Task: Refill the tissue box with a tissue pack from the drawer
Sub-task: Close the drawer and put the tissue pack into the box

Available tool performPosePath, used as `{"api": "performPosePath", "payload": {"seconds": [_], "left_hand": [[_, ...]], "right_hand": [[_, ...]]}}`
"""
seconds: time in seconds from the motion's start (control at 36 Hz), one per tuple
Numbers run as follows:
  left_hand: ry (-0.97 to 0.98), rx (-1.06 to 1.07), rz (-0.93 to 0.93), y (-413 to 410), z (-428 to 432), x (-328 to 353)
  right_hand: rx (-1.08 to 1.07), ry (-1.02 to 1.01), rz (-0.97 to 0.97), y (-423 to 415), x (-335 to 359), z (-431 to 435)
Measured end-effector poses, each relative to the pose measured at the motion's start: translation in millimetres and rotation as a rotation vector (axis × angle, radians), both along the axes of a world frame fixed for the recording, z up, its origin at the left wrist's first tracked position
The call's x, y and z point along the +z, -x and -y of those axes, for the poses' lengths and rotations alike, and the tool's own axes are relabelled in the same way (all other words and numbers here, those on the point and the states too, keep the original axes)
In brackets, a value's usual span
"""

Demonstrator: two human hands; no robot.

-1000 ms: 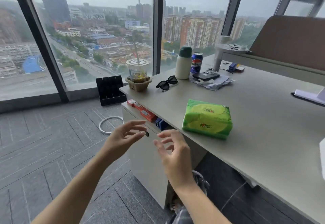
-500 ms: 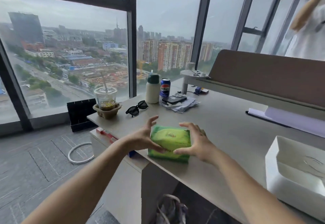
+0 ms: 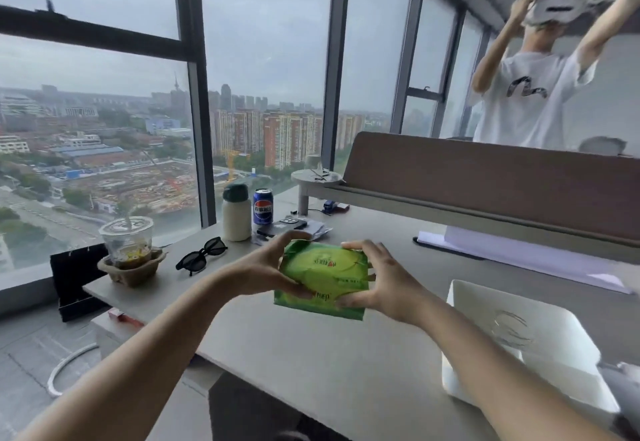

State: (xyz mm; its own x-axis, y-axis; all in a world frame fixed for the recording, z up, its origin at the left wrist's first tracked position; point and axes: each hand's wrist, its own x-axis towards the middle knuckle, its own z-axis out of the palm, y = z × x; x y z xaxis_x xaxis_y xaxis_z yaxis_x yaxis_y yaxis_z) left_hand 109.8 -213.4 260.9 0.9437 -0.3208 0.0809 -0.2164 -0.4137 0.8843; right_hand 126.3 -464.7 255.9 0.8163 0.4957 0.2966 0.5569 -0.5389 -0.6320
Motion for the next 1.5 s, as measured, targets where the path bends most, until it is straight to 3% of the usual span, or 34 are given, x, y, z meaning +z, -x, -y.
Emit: {"api": "performPosePath", "payload": {"seconds": [0.28,0.58,0.78,0.94,1.31,1.5], "left_hand": [[0.076,-0.187,0.258,-32,142,36],[0.028,-0.277,0.374,-54,246,-4],[-0.093,-0.258,0.471,-60,263,-40],[-0.322,-0.183,0.516,-65,259,-49],[-0.387,-0.235,0.328,-63,251,-52],[-0.326,-0.190,0.511,-48,265,-29]], "right_hand": [[-0.206,0.010,0.112,25,57,148],[-0.352,0.047,0.043,34,20,246],[-0.399,0.123,0.029,26,-19,262],[-0.430,0.194,0.046,21,-35,259],[-0.453,0.329,0.020,22,-40,263],[-0.418,0.262,0.022,34,-25,273]]}}
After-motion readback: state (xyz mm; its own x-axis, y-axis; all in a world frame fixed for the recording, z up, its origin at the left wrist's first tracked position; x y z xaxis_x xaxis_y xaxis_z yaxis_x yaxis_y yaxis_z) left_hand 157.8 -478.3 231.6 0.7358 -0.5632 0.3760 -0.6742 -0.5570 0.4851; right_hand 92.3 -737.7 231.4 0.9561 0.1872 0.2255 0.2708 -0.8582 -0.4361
